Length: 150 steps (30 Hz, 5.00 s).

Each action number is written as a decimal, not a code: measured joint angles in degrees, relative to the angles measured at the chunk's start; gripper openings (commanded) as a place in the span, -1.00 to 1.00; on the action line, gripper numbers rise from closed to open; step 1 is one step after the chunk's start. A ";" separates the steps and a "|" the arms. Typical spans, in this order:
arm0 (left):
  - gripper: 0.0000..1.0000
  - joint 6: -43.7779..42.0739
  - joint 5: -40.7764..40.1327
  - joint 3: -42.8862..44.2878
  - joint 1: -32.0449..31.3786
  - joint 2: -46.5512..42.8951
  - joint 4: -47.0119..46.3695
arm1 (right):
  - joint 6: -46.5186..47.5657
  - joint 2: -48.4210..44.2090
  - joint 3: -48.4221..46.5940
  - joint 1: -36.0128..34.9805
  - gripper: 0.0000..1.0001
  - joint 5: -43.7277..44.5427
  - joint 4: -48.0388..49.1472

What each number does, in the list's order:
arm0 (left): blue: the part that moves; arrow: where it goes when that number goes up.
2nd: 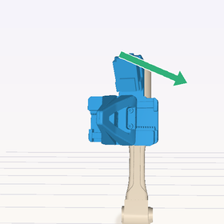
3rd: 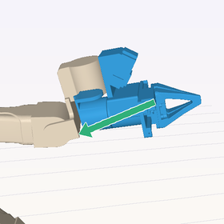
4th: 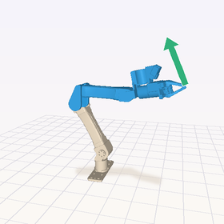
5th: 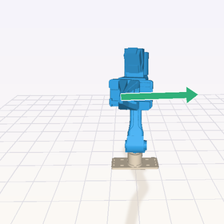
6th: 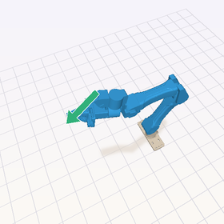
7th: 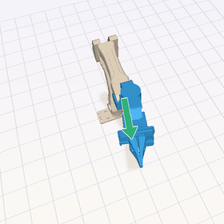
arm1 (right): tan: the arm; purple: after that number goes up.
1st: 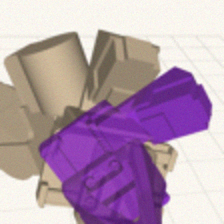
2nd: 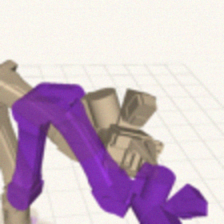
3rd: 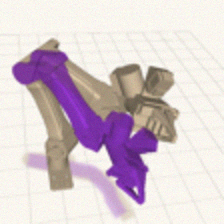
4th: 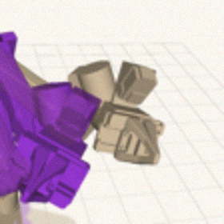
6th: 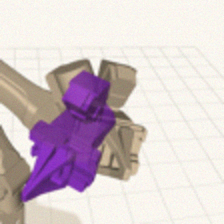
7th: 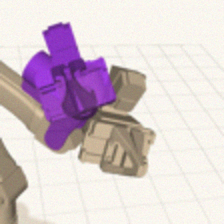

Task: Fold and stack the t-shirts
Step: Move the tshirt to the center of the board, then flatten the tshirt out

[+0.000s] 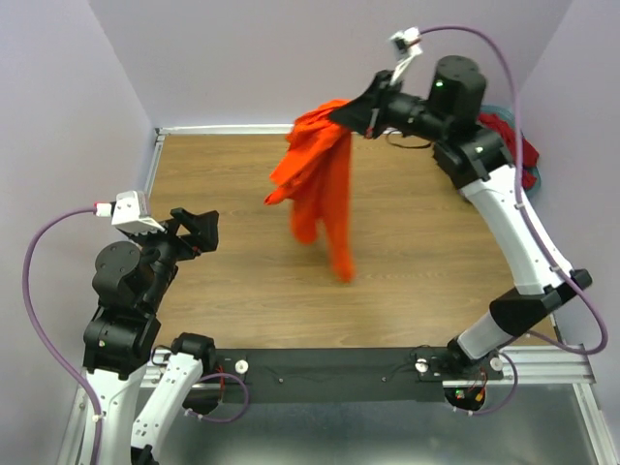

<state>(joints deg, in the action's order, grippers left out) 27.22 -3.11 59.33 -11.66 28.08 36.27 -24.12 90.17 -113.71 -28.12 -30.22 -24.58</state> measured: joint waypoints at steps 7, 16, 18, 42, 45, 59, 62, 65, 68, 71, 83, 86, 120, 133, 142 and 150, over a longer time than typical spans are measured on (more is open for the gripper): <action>0.96 -0.90 0.96 0.00 -0.44 0.02 -0.31 | -0.46 -3.96 9.29 -4.79 -0.99 1.84 0.35; 0.96 -0.74 5.31 -4.63 -0.46 3.76 -3.67 | -5.35 -20.98 52.26 -2.86 0.60 31.12 0.52; 0.86 -0.22 7.76 -7.48 -0.48 7.15 -5.29 | -8.48 -21.94 59.32 -2.12 0.77 36.44 -1.01; 0.41 22.12 2.25 -19.61 -25.83 46.71 -32.87 | 7.93 -6.32 57.59 -5.40 0.43 24.72 -4.66; 0.42 23.26 1.18 -20.22 -23.45 47.28 -35.56 | 7.87 -6.32 56.35 -6.10 0.43 23.85 -4.42; 0.44 25.20 -0.02 -24.85 -18.93 47.93 -38.38 | 7.63 -5.92 55.36 -8.31 0.43 23.02 -3.78; 0.44 26.29 -1.97 -27.50 -18.91 43.93 -35.63 | 7.50 -5.92 55.36 -8.35 0.43 23.02 -3.76; 0.44 26.71 -2.95 -28.83 -18.69 40.41 -35.10 | 7.39 -5.92 55.36 -8.55 0.43 23.02 -3.76; 0.43 26.80 -2.93 -28.63 -18.67 41.75 -35.67 | 7.23 -5.77 55.36 -8.74 0.43 23.02 -3.76; 0.40 26.60 -2.93 -27.04 -18.67 45.72 -36.44 | 7.23 -5.51 55.36 -8.79 0.43 23.04 -3.76; 0.03 25.90 -2.45 -25.03 -18.69 49.86 -39.60 | 7.04 -5.40 55.04 -9.01 0.43 23.04 -3.72; 0.04 25.94 -2.23 -25.03 -18.78 49.88 -40.22 | 6.86 -5.40 55.04 -9.05 0.43 23.06 -3.72; -1.00 20.74 -8.26 -17.55 -18.29 27.19 -22.51 | -5.79 -2.38 65.09 -9.07 0.05 31.28 0.92; -1.00 20.68 -8.24 -20.39 -18.29 23.80 -19.85 | -15.65 4.50 57.75 -10.34 0.00 32.63 8.02; -1.00 17.62 -7.48 -18.56 -11.96 22.80 -17.05 | -14.71 4.66 58.62 -10.25 -0.99 38.75 7.30; -1.00 9.51 -6.45 3.08 1.05 29.00 -13.18 | -4.20 -5.84 47.98 -5.62 -0.99 46.66 1.03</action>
<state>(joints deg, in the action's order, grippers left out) 36.73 -9.56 62.41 -10.61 57.08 23.09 -28.32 84.33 -65.73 -33.74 16.45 -23.55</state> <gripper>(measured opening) 0.008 0.007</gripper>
